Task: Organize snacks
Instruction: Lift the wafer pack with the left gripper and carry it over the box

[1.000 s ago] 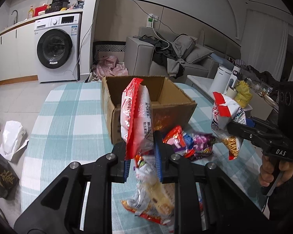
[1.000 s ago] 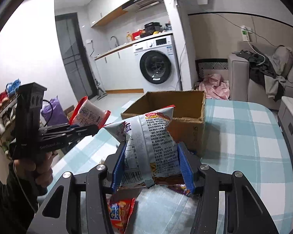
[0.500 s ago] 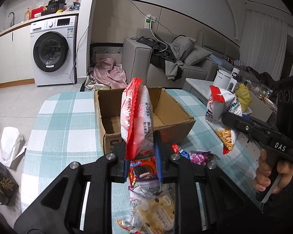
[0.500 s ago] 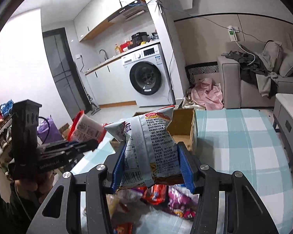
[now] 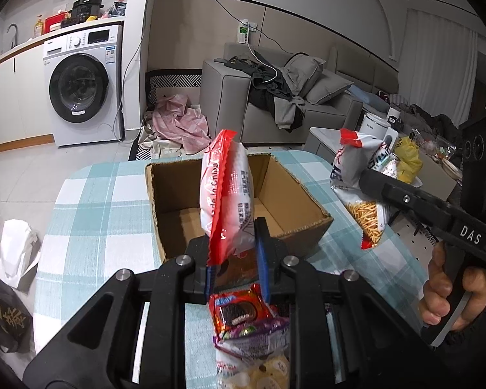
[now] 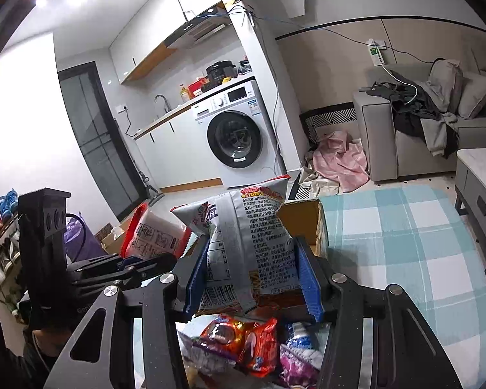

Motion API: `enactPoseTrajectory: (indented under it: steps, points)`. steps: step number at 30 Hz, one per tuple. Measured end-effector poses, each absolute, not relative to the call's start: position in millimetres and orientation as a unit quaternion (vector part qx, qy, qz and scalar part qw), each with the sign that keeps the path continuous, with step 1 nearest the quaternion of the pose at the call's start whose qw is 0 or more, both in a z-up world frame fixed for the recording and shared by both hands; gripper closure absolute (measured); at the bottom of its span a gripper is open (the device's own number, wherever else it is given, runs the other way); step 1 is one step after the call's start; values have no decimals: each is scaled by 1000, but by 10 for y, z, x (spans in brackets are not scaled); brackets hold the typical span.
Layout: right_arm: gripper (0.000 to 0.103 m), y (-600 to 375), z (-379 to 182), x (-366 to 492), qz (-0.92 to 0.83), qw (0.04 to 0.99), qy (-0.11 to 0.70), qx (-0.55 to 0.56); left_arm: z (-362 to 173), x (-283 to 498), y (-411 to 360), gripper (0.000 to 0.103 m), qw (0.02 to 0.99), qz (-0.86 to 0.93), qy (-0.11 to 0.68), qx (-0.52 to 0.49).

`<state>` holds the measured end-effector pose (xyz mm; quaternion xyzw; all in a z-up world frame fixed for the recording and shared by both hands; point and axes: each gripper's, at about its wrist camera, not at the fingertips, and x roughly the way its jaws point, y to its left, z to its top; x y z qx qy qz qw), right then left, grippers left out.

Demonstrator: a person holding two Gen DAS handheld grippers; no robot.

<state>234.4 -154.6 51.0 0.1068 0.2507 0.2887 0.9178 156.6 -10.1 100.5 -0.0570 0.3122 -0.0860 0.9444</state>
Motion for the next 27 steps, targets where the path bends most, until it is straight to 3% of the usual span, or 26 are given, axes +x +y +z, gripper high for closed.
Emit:
enactPoseTrajectory:
  steps: [27]
  points:
    - [52,-1397,135,3088,269,907,295,136,609,2478,-147,85,933,-81,346,-53]
